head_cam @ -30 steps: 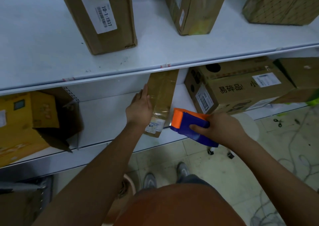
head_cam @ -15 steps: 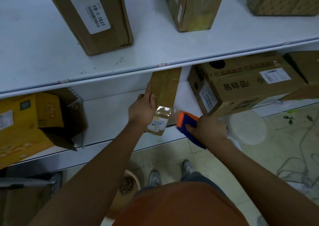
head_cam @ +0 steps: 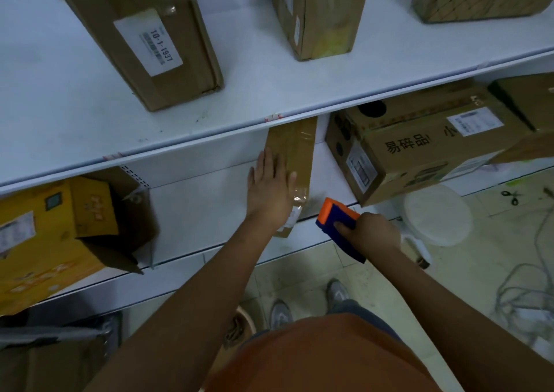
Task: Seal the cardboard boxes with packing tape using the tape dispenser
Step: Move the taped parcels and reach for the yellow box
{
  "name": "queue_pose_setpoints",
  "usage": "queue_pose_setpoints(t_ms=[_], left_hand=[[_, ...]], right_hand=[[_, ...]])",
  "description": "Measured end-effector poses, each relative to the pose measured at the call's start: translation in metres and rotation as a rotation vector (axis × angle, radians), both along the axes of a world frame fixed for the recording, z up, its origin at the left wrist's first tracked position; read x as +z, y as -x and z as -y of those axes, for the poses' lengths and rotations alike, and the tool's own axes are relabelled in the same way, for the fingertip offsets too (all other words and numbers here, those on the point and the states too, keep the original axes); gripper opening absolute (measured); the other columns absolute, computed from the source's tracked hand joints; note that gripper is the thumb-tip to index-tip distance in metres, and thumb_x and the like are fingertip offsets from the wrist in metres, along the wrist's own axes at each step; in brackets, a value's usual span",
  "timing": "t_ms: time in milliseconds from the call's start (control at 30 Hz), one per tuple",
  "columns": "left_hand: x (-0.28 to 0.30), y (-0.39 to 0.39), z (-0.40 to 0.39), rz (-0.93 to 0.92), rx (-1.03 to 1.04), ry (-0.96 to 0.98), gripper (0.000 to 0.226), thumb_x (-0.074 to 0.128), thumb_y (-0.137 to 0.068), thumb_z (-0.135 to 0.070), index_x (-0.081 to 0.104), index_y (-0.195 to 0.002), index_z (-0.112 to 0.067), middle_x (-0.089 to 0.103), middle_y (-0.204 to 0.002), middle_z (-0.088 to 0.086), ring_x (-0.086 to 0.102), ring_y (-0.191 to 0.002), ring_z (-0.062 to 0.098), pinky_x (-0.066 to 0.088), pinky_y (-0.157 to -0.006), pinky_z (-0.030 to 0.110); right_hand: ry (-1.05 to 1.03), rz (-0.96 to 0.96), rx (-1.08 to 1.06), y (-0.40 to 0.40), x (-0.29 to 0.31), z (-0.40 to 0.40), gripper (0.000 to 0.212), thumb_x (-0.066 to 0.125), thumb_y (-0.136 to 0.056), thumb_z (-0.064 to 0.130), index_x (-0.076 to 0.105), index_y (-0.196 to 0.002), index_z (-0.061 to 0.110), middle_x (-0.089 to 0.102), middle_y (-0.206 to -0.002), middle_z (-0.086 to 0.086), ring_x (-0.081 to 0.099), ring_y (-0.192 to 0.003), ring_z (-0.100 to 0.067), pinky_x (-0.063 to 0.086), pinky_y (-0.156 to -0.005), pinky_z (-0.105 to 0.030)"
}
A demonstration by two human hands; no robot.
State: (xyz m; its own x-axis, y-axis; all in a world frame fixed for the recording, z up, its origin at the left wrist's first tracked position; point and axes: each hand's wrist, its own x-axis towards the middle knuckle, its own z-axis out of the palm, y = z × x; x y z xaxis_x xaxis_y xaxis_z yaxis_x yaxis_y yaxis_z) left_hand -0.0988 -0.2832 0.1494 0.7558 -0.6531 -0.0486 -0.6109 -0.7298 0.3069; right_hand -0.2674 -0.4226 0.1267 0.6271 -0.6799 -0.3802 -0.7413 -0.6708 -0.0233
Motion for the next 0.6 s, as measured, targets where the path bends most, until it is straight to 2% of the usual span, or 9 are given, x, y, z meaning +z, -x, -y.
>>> queue_pose_setpoints(t_ms=[67,100,200,333,400,500,600], left_hand=[[0.001,0.004,0.000,0.024,-0.042,-0.111,0.096,0.000,-0.088,-0.077,-0.001,-0.159,-0.014,-0.008,-0.165,0.016,-0.009,-0.153,0.032,0.001,-0.121,0.056],[0.000,0.003,0.000,0.035,-0.063,-0.156,0.108,-0.005,-0.078,-0.086,-0.007,-0.158,-0.015,-0.011,-0.165,0.018,-0.011,-0.152,0.035,0.000,-0.119,0.059],[0.004,0.000,0.001,0.007,-0.099,-0.267,0.120,0.009,-0.069,-0.095,-0.019,-0.155,-0.017,-0.020,-0.162,0.021,-0.016,-0.149,0.042,0.005,-0.118,0.065],[0.017,-0.004,0.021,-0.189,-0.062,-0.386,0.121,0.037,-0.079,-0.087,-0.030,-0.151,-0.018,-0.037,-0.155,0.019,-0.026,-0.145,0.046,0.008,-0.116,0.069],[0.021,-0.006,0.031,-0.264,0.018,-0.421,0.128,0.055,-0.080,-0.078,-0.033,-0.149,-0.017,-0.042,-0.153,0.019,-0.025,-0.144,0.048,0.011,-0.114,0.070],[0.022,-0.012,0.039,-0.301,0.218,-0.468,0.146,0.080,-0.070,-0.059,-0.035,-0.148,-0.017,-0.042,-0.152,0.020,-0.015,-0.146,0.051,0.019,-0.110,0.068],[0.021,-0.013,0.045,-0.282,0.313,-0.470,0.150,0.088,-0.064,-0.052,-0.033,-0.149,-0.023,-0.037,-0.154,0.021,-0.001,-0.146,0.048,0.023,-0.108,0.064]], right_hand=[[0.008,0.019,-0.012,0.001,0.003,0.003,0.060,0.040,-0.090,0.071,0.042,-0.065,0.017,0.050,-0.060,-0.002,0.050,-0.051,-0.014,0.038,-0.049,-0.023],[0.009,0.020,-0.017,0.003,0.004,0.005,0.061,0.040,-0.089,0.072,0.044,-0.065,0.016,0.051,-0.060,-0.003,0.052,-0.051,-0.014,0.038,-0.049,-0.023],[-0.016,0.015,-0.036,0.010,0.002,0.011,0.062,0.041,-0.089,0.072,0.046,-0.064,0.015,0.052,-0.059,-0.003,0.051,-0.049,-0.014,0.035,-0.046,-0.022],[-0.009,0.032,-0.054,0.020,0.000,0.014,0.063,0.041,-0.089,0.072,0.043,-0.061,0.015,0.047,-0.055,-0.002,0.046,-0.045,-0.013,0.030,-0.043,-0.023],[-0.012,0.042,-0.069,0.026,-0.003,0.013,0.063,0.041,-0.089,0.072,0.045,-0.062,0.015,0.049,-0.055,-0.001,0.050,-0.046,-0.013,0.035,-0.044,-0.022],[-0.068,0.036,-0.095,0.034,-0.008,0.015,0.063,0.041,-0.087,0.073,0.054,-0.068,0.014,0.057,-0.060,-0.002,0.060,-0.053,-0.016,0.048,-0.051,-0.025],[-0.079,0.037,-0.095,0.039,-0.007,0.015,0.062,0.042,-0.087,0.073,0.050,-0.065,0.015,0.055,-0.059,-0.002,0.059,-0.054,-0.016,0.044,-0.049,-0.024]])
